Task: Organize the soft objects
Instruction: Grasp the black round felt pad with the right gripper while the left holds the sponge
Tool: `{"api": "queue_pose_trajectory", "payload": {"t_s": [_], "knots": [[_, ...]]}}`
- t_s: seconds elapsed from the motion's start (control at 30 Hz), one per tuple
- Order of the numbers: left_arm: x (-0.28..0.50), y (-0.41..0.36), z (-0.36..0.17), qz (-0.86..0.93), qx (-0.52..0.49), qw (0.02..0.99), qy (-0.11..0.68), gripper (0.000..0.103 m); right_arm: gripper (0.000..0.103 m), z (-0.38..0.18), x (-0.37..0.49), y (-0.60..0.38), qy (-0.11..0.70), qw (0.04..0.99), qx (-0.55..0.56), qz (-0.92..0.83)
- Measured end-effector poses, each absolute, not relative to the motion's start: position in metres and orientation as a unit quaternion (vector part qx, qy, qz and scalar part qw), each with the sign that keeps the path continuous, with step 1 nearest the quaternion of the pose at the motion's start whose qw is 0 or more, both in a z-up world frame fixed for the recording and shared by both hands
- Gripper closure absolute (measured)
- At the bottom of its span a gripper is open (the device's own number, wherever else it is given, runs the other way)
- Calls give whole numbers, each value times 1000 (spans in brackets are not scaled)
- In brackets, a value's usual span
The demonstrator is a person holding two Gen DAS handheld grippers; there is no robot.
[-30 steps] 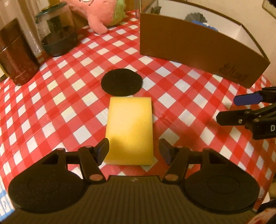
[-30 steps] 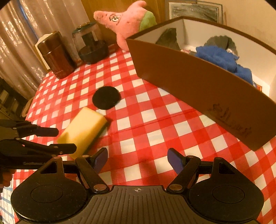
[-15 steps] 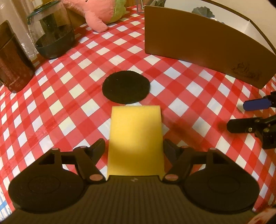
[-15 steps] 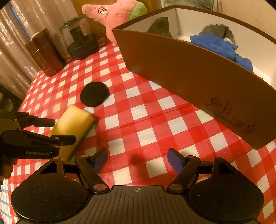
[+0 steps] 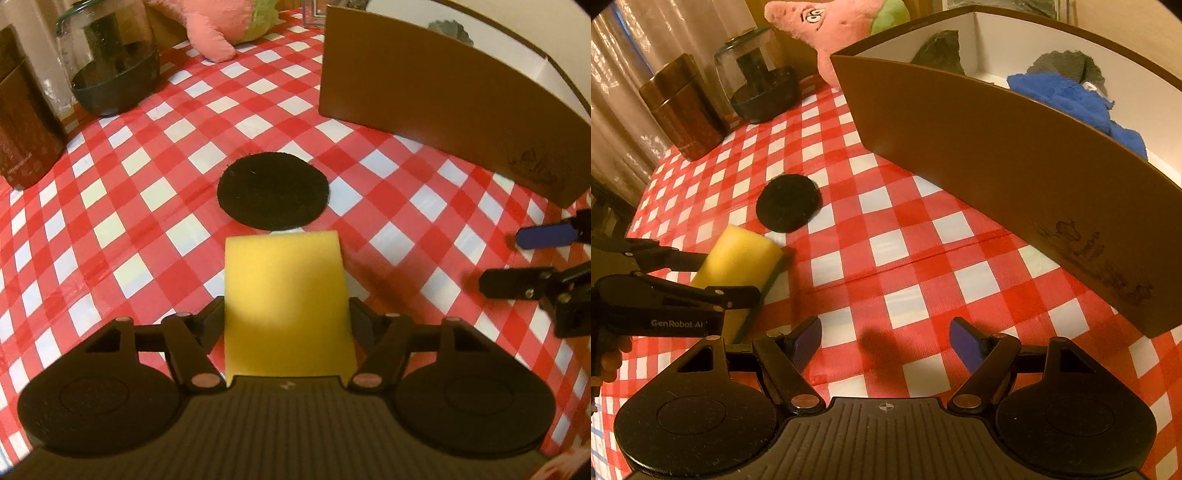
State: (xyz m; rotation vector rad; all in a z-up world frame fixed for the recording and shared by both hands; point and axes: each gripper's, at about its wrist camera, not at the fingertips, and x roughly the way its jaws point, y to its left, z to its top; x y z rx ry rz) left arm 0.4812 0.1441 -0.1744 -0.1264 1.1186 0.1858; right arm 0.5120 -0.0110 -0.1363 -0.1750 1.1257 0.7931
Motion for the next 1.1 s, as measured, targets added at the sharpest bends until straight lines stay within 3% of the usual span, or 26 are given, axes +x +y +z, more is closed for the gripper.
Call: {"api": "queue_pose_trajectory", "payload": {"t_s": [0.3,0.6,1.1], "knots": [[466,157,-164,127,-73,849,507,37,27,-139,514,8,503,764,-94,394],[450,195,-157,207,-112,836,496,37,27,-144,521,59,418,752,-139,490],[451,218,-159,240,-143,826,489,37,27,-182,526,140,351,715,-254,549]]}}
